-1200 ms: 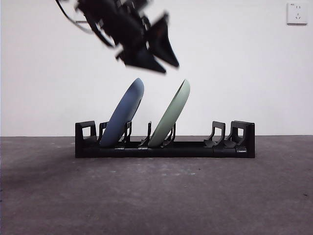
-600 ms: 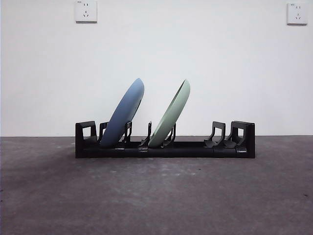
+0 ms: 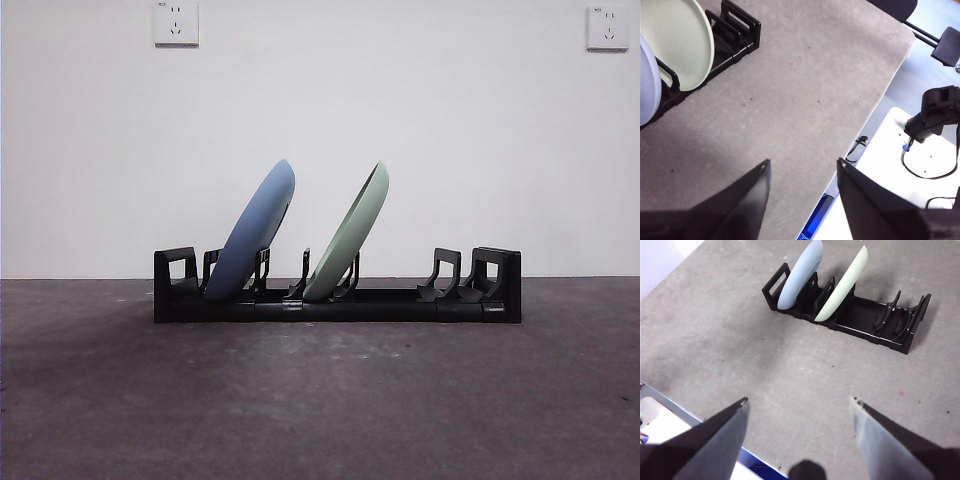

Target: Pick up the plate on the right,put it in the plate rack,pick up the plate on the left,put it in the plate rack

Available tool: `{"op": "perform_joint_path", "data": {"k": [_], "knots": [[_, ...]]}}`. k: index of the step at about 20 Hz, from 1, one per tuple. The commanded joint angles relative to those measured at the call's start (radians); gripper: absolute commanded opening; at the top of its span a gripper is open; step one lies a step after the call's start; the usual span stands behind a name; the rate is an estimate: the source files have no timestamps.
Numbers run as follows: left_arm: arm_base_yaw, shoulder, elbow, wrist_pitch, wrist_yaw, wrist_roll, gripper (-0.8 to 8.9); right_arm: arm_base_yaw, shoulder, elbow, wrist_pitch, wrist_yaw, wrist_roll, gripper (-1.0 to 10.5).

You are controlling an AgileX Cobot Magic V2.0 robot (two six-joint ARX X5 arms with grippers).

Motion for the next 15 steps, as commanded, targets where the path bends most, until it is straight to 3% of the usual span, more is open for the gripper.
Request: {"op": "perform_joint_path", "data": {"k": [1,2,4,9,12,15], "knots": [[-0.003,0.000,-0.004,0.003,0.005,-0.005,2.15,0.001,0.007,-0.008,-0.021,-0.004,-0.003,3.3],[-0.003,0.000,-0.005,0.003,0.005,-0.002,1.93,0.001,0.010,-0.007,-0.021,-0.004,-0.003,2.5],[-0.003,0.000,-0.005,0.004,0.005,0.010,-0.19,0.001,0.012,-0.008,-0.022,-0.004,-0.005,-0.1],[-0.003,0.000,-0.004,0.006,0.005,0.021,-0.05,0.001,0.012,-0.008,-0.021,-0.003,-0.005,-0.1],[-0.003,0.000,-0.005,0.006,0.003,0.021,-0.04,0.001,0.012,-0.007,-0.021,0.001,0.050,0.0],[-0.003,0.002,-0.004,0.006,0.003,0.021,-0.04,0.001,0.021,-0.007,-0.021,0.017,0.049,0.0]]}}
